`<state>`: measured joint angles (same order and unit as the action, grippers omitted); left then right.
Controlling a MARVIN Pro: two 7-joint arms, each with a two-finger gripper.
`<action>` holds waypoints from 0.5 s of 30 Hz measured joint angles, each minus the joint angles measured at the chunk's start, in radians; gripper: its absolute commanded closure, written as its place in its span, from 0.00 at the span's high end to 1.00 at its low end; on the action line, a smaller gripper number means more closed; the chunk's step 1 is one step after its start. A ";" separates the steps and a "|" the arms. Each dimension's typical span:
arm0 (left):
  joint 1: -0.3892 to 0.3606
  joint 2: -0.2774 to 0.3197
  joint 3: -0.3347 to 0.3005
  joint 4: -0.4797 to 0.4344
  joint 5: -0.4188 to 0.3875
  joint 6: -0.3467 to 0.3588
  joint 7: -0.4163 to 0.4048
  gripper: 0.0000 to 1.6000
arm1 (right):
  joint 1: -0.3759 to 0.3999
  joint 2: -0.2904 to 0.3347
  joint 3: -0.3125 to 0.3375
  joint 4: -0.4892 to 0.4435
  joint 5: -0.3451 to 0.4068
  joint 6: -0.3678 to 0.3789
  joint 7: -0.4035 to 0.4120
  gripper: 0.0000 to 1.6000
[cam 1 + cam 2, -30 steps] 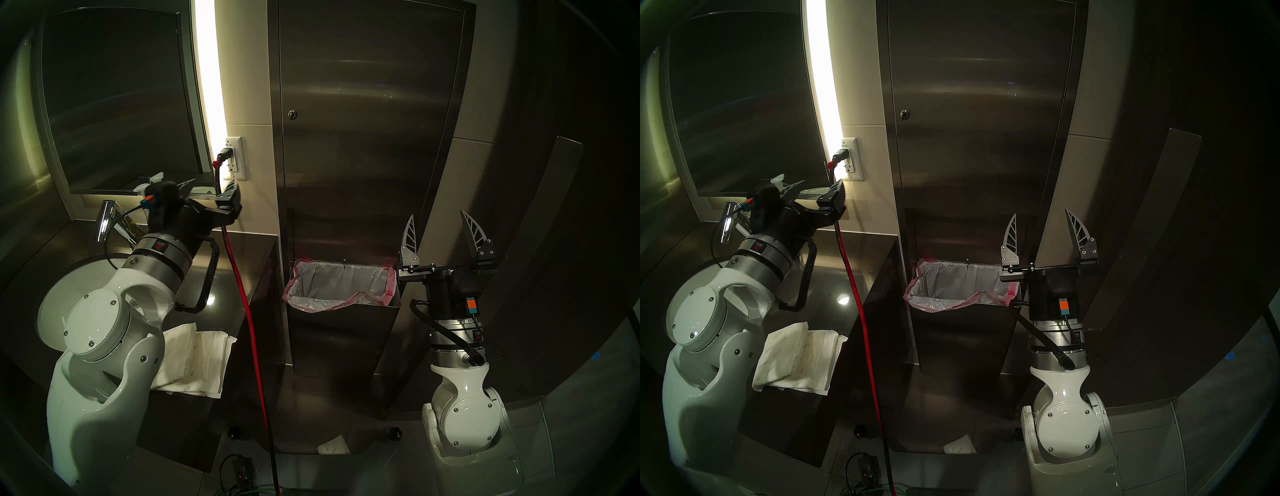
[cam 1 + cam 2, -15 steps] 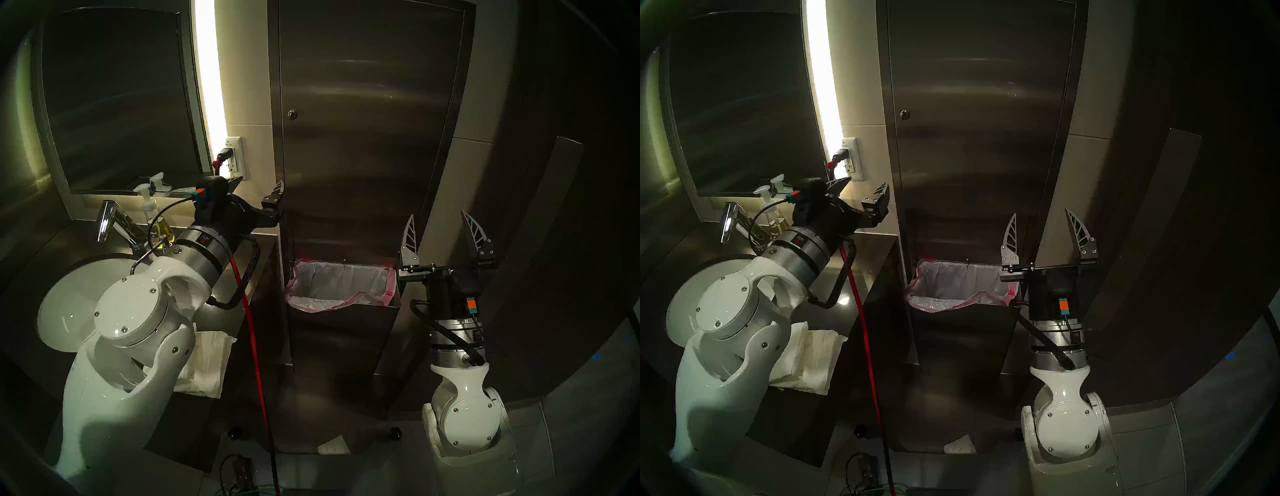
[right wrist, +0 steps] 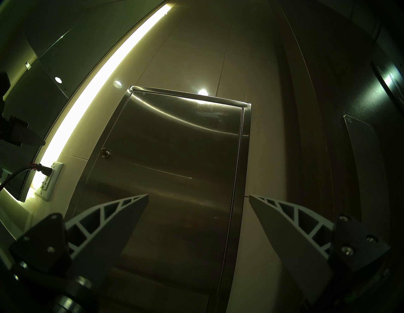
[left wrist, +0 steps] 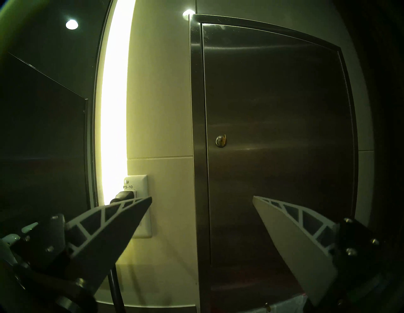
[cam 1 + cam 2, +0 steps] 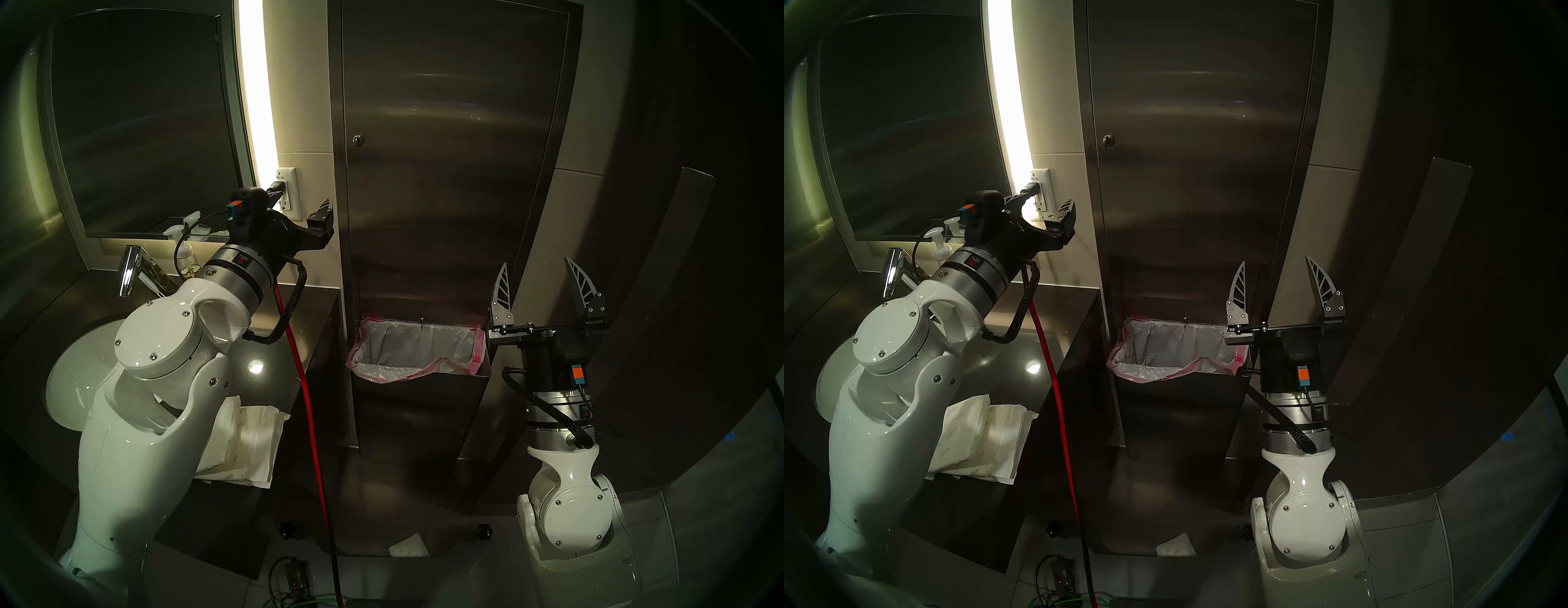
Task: Twist key and close towel dispenser
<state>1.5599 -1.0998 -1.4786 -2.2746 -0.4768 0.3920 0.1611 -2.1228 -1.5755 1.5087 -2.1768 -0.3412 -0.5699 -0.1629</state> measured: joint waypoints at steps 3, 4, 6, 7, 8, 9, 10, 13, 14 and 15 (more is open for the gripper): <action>-0.027 -0.008 0.016 0.016 0.007 0.003 -0.009 1.00 | 0.000 0.001 0.000 0.000 0.000 0.000 -0.001 1.00; -0.038 -0.011 0.023 0.023 0.009 0.004 -0.012 1.00 | 0.000 0.001 0.000 0.000 0.000 0.000 -0.001 1.00; -0.056 -0.018 0.031 0.034 0.014 0.003 -0.018 1.00 | 0.000 0.001 -0.001 0.000 0.000 0.000 -0.002 1.00; -0.066 -0.023 0.036 0.040 0.017 0.003 -0.022 1.00 | 0.000 0.002 -0.001 0.000 0.000 0.000 -0.002 1.00; -0.080 -0.028 0.042 0.048 0.021 0.001 -0.026 1.00 | 0.000 0.002 -0.001 0.000 0.000 0.000 -0.002 1.00; -0.088 -0.032 0.045 0.053 0.023 0.001 -0.029 1.00 | 0.000 0.002 -0.001 0.000 0.000 0.000 -0.003 1.00; -0.096 -0.035 0.048 0.057 0.025 0.000 -0.031 1.00 | 0.000 0.003 -0.001 0.000 0.000 0.000 -0.003 1.00; -0.123 -0.048 0.055 0.075 0.034 -0.003 -0.042 1.00 | 0.000 0.003 -0.001 0.000 -0.001 0.000 -0.004 1.00; -0.134 -0.054 0.057 0.083 0.038 -0.004 -0.046 1.00 | 0.001 0.004 -0.002 0.000 -0.001 0.000 -0.004 1.00; -0.141 -0.057 0.058 0.088 0.040 -0.005 -0.049 1.00 | 0.001 0.004 -0.002 0.000 -0.001 0.000 -0.004 1.00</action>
<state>1.4191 -1.1572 -1.4210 -2.1862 -0.4369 0.3871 0.1123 -2.1222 -1.5716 1.5071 -2.1766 -0.3418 -0.5699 -0.1673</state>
